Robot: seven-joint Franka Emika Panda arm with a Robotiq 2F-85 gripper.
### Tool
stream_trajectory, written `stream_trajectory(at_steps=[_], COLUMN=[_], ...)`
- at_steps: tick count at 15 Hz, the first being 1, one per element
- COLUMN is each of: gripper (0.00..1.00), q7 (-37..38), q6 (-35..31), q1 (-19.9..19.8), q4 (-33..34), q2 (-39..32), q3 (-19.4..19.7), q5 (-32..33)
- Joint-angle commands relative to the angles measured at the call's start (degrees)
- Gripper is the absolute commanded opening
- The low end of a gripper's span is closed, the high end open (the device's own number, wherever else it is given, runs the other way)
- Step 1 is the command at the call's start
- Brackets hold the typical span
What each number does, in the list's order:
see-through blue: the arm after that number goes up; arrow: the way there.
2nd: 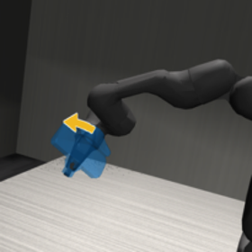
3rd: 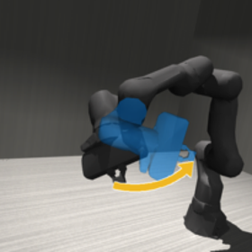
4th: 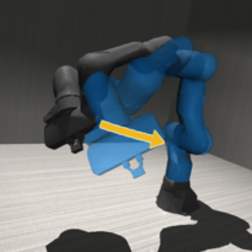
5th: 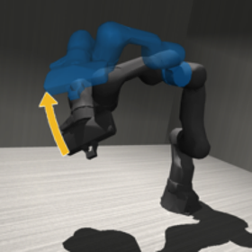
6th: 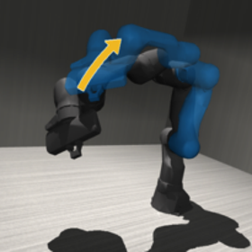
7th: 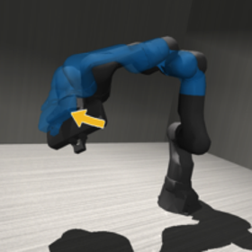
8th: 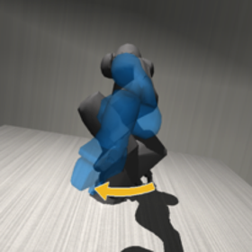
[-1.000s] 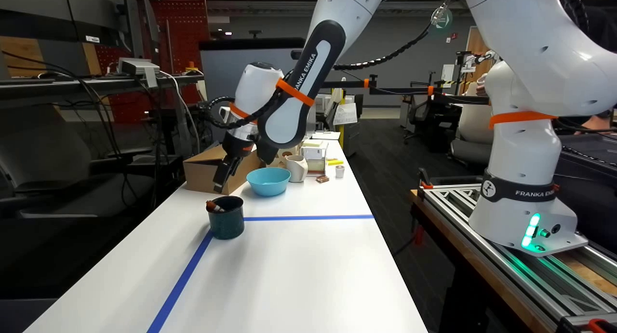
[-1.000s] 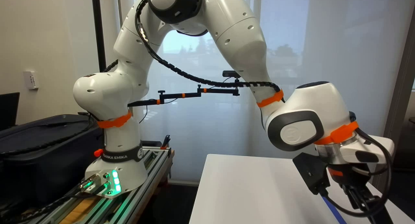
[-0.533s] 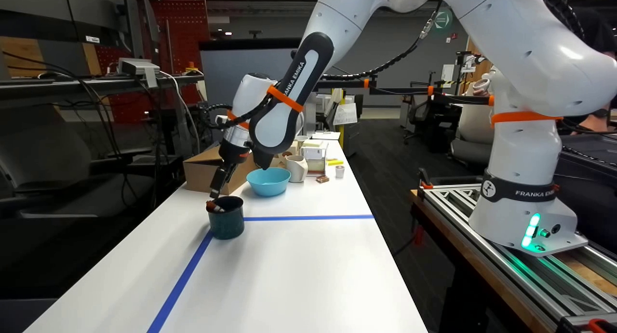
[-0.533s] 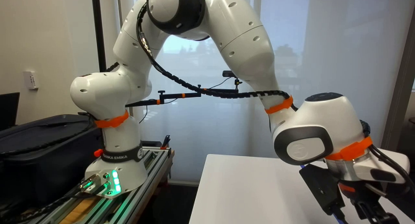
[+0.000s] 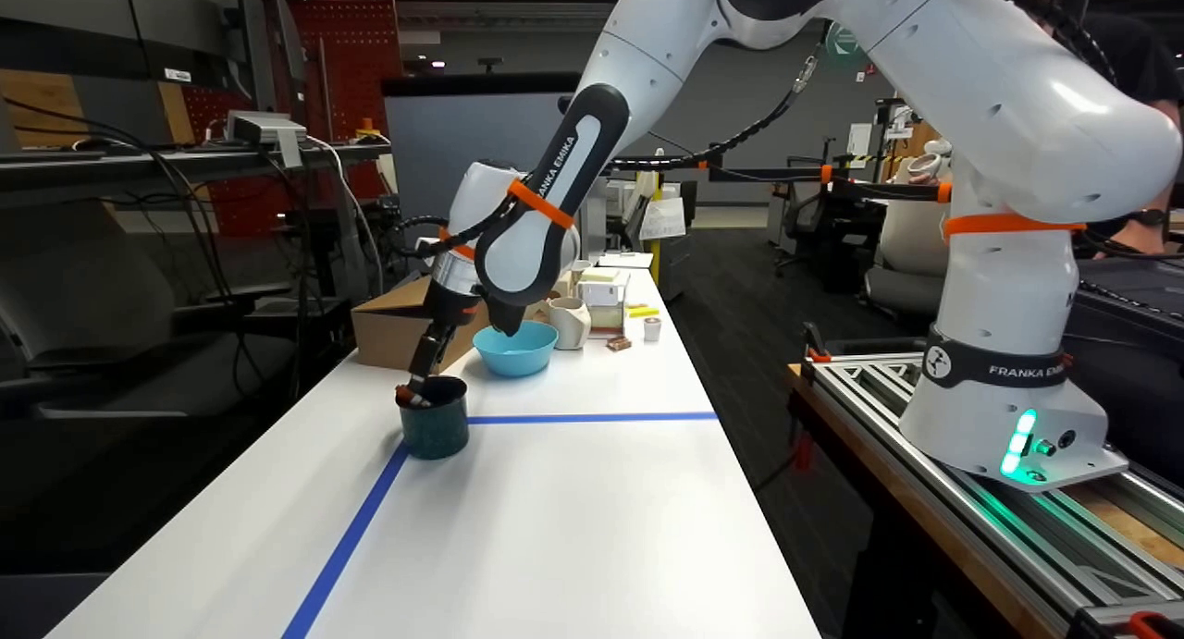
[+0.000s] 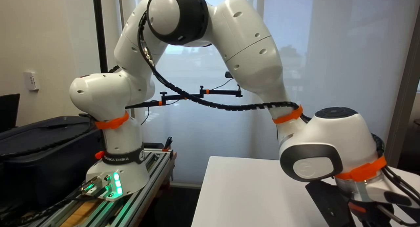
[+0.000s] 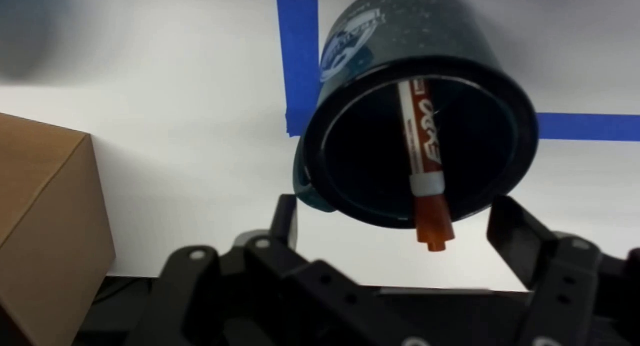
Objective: Remove the red marker from the mug.
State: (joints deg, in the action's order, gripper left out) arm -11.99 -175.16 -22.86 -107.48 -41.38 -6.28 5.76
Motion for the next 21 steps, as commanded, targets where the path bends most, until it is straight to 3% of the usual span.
stream_trajectory(at_steps=[1,5,7,13,21], gripper=[0.66,0.33,0.28,0.44,0.38], q7=[-2.82,-3.24,-3.44,-3.75,-3.48], q6=[1.46,1.51,1.47,1.55,1.64], q1=[-1.68,-2.13,-2.03,-1.64,-1.47], q4=[2.38,3.25,3.52,3.61,3.70], q2=[-1.46,-2.07,-2.27,-2.61,-3.61], q3=[-2.05,-2.78,-2.89,-3.11,-2.69], q5=[-1.29,-1.26,-1.18,-1.08,-1.09])
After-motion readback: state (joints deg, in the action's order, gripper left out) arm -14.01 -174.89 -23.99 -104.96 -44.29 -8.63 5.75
